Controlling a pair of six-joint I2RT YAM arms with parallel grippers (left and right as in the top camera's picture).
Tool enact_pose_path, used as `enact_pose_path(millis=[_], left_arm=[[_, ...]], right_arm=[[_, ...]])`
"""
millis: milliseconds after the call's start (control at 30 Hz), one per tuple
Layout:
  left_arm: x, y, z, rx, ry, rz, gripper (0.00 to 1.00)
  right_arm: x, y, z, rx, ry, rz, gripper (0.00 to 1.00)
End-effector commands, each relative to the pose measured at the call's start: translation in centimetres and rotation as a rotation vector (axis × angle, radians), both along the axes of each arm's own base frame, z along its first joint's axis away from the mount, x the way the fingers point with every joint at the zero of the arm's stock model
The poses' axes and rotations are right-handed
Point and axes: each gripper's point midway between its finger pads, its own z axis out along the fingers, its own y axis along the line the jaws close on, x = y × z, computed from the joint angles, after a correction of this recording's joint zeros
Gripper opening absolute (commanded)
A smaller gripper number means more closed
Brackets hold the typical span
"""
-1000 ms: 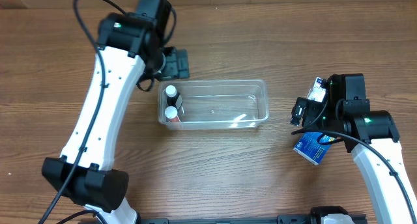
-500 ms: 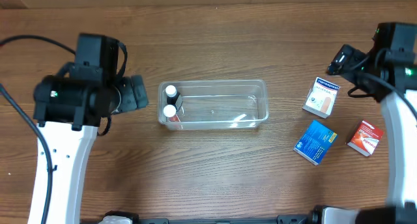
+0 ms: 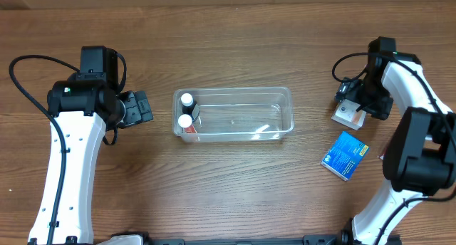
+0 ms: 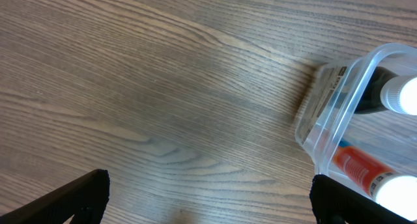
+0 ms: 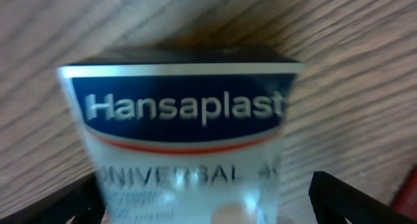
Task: Pack container
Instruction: 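Grasp the white Hansaplast box with the right gripper, then lower the Hansaplast box upright into the container's right end, release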
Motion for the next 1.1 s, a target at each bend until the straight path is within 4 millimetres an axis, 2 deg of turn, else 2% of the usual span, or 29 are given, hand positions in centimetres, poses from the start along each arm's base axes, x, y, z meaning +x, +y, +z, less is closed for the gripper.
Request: enact_pose_path(millis=[0, 167, 267, 367, 533, 633, 767, 833, 867, 900, 933, 1000, 1067], left_arm=[[-0.1, 0.1, -0.2, -0.004, 0.006, -0.012, 1.00], [-0.1, 0.1, -0.2, -0.004, 0.006, -0.012, 1.00], [-0.1, 0.1, -0.2, -0.004, 0.006, -0.012, 1.00], [-0.1, 0.1, -0.2, -0.004, 0.006, -0.012, 1.00], [-0.1, 0.1, -0.2, -0.003, 0.006, -0.012, 1.00], [-0.1, 0.1, -0.2, -0.003, 0.006, -0.012, 1.00], [-0.1, 0.1, -0.2, 0.002, 0.006, -0.019, 1.00], [-0.1, 0.2, -0.2, 0.003, 0.007, -0.019, 1.00], [-0.1, 0.2, -0.2, 0.003, 0.007, -0.019, 1.00], [-0.1, 0.1, -0.2, 0.002, 0.007, -0.018, 1.00], [-0.1, 0.1, -0.2, 0.002, 0.007, -0.018, 1.00], [-0.1, 0.1, -0.2, 0.002, 0.007, -0.018, 1.00], [-0.1, 0.1, -0.2, 0.002, 0.007, -0.018, 1.00]], right_arm=[[0.1, 0.0, -1.9, 0.014, 0.039, 0.021, 1.00], [-0.1, 0.0, -2.4, 0.018, 0.055, 0.021, 1.00], [-0.1, 0.0, -2.4, 0.018, 0.054, 0.021, 0.86], [-0.1, 0.0, -2.4, 0.018, 0.054, 0.021, 0.78], [-0.1, 0.1, -1.8, 0.017, 0.049, 0.021, 0.71], [0.4, 0.5, 0.7, 0.042, 0.012, 0.020, 0.71], [0.9, 2.1, 7.8, 0.066, -0.100, 0.049, 0.72], [0.3, 4.3, 12.5, 0.057, -0.188, 0.106, 0.72], [-0.5, 6.5, 15.0, 0.061, -0.238, 0.162, 0.72], [-1.0, 7.9, 16.3, 0.068, -0.262, 0.197, 0.72], [-1.9, 10.5, 18.0, 0.077, -0.302, 0.268, 0.72], [-3.1, 15.0, 19.8, 0.101, -0.346, 0.371, 0.72], [-3.9, 18.5, 19.9, 0.134, -0.350, 0.404, 0.72]])
